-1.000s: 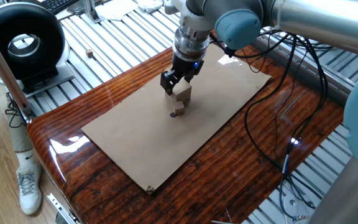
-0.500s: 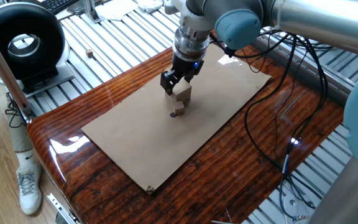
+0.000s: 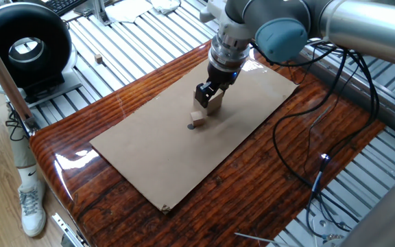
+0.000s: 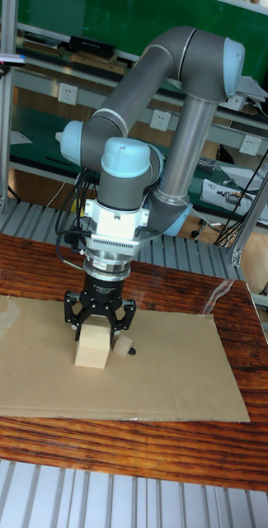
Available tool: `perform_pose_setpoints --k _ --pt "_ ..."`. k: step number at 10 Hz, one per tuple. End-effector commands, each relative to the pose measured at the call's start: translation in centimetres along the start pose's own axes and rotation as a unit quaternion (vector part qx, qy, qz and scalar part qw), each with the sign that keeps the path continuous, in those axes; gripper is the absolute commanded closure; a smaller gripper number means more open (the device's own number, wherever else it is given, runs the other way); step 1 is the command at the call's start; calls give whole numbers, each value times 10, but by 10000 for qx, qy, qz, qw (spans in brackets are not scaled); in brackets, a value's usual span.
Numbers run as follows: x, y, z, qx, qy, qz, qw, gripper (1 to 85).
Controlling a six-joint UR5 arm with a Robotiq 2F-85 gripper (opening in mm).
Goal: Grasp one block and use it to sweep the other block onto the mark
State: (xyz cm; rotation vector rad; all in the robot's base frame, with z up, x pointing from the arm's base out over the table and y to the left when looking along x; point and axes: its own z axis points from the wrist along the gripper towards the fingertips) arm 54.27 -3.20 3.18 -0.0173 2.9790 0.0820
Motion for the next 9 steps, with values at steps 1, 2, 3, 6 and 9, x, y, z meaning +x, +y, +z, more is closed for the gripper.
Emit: perform_pose_setpoints --k 1,2,3,6,9 --pt "4 7 0 -144 46 47 9999 330" --pt "7 7 -1 -145 92 62 9998 330" --pt "6 7 -1 -145 92 70 9998 330" --pt "6 5 -1 -114 93 88 9999 350" --pt "5 4 -1 -99 70 71 9999 353"
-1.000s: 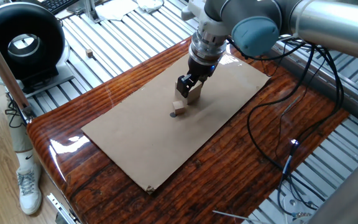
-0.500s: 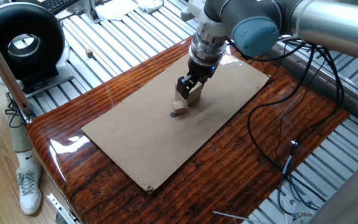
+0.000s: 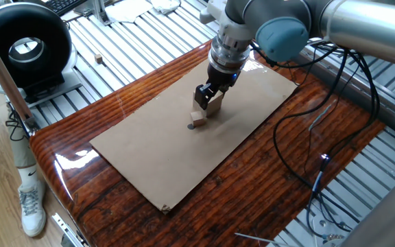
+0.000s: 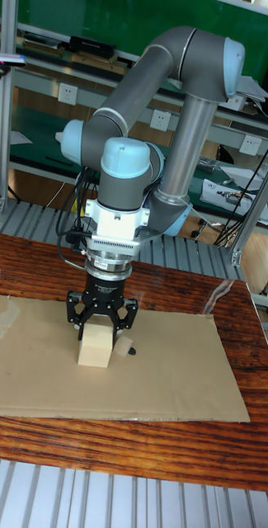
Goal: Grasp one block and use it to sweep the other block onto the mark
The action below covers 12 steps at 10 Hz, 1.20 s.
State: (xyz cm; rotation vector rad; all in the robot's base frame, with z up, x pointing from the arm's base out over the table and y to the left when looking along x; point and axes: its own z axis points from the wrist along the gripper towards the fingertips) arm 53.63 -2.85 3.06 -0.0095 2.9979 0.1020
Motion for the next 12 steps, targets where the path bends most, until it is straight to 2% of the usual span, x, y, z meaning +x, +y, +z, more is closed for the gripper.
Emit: perform_pose_setpoints --k 1,3,4,6,8,11,12 --pt "-10 -4 -1 48 -179 14 9998 353" --pt "-9 -7 -1 101 -156 14 9998 377" --pt "-7 -11 -1 192 -117 8 9997 437" --pt "-5 -12 -1 207 -77 -32 9998 433" --pt "-3 -11 -1 176 -55 -19 9998 433" --pt "10 -4 -9 131 34 120 9998 433" --pt "14 4 -8 -14 18 209 9998 433"
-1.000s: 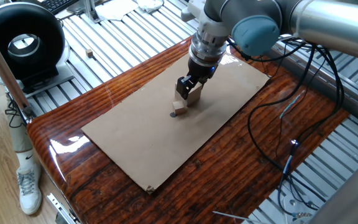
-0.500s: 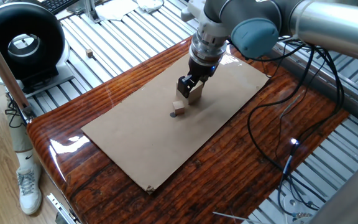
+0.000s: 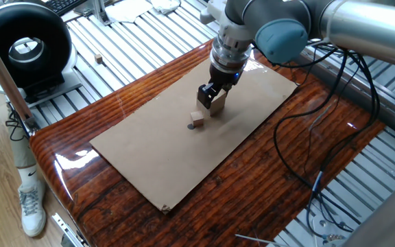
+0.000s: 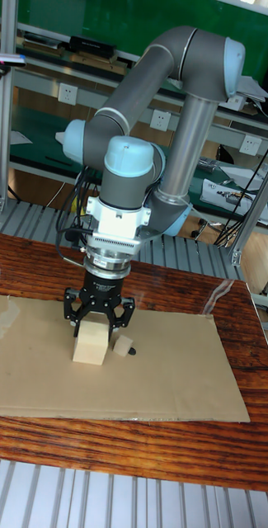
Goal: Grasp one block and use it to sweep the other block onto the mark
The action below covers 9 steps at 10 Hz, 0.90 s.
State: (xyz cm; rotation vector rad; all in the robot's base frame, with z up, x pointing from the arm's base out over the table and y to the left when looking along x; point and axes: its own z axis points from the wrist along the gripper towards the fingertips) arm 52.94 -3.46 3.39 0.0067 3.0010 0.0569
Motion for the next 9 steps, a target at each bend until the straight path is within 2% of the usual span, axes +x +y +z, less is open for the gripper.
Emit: perform_pose_setpoints --k 1,3,9 --pt "9 16 0 -305 -60 209 9993 430" --pt "9 11 1 -221 -47 197 9995 427" --pt "4 19 -2 -404 -81 240 9989 423"
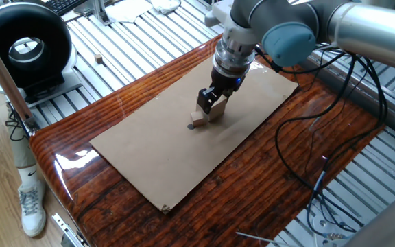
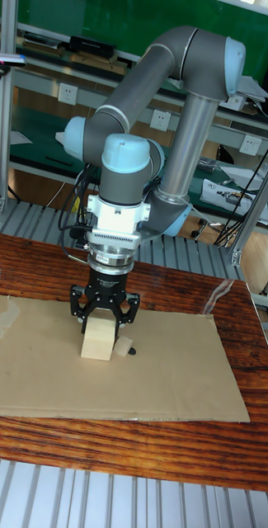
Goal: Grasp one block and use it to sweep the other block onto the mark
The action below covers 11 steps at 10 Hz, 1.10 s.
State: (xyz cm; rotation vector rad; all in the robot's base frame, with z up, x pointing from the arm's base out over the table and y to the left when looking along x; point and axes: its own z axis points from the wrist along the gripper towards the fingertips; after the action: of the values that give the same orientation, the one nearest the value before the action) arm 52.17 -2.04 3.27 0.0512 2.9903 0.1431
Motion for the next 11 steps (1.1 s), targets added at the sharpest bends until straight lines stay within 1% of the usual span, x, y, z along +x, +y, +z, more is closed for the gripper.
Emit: perform_pose_setpoints --k 1,3,5,6,8,10,11 --pt "-4 6 -2 -143 -56 82 9998 423" --pt "-7 6 0 -145 -94 82 9998 423" --pt "-11 12 4 -163 -162 123 9997 420" --pt "-11 13 4 -148 -163 121 9997 420" --pt "-10 19 -3 -140 -140 181 9996 420" --pt "-12 26 -5 -208 -129 215 9995 413" --pt "-13 28 -4 -155 -131 222 9995 410"
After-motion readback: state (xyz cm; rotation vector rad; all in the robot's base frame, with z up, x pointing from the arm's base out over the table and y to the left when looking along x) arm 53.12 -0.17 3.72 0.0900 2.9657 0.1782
